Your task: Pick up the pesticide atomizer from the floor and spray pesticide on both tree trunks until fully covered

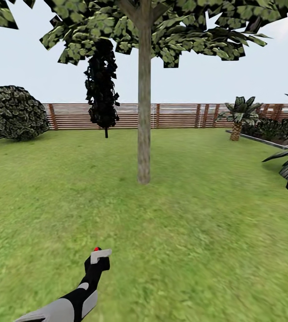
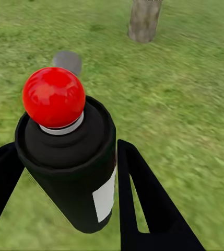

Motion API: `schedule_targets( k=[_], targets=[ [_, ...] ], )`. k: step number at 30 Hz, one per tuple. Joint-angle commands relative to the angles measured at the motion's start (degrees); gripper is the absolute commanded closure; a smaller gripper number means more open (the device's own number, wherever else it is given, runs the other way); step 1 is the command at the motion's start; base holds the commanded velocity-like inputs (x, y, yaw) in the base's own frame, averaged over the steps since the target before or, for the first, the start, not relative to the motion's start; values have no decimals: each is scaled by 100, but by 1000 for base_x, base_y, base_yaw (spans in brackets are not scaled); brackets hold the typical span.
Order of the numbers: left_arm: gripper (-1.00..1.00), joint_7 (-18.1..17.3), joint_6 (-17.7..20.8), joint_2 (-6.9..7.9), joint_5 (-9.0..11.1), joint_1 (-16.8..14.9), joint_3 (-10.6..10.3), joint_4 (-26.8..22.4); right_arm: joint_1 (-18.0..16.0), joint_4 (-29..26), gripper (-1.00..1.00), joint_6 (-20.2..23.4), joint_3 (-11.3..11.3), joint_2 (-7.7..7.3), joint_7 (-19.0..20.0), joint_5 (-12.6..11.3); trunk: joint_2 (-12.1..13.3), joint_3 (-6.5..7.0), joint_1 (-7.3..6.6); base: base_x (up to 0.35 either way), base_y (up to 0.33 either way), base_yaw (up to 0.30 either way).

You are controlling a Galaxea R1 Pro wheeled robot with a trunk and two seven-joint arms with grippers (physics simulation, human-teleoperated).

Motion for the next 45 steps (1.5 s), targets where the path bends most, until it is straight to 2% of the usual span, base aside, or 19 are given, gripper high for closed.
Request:
schedule_targets(
  k=[1,45],
  targets=[
    [100,0,0,0,-2,0,-3,-1,0,0,-100,0,0,1,0,0,0,0,0,350,0,0],
    [100,0,0,-2,-2,0,-3,-1,4,0,-100,0,0,-3,2,0,0,0,0,350,0,0]
  ],
)
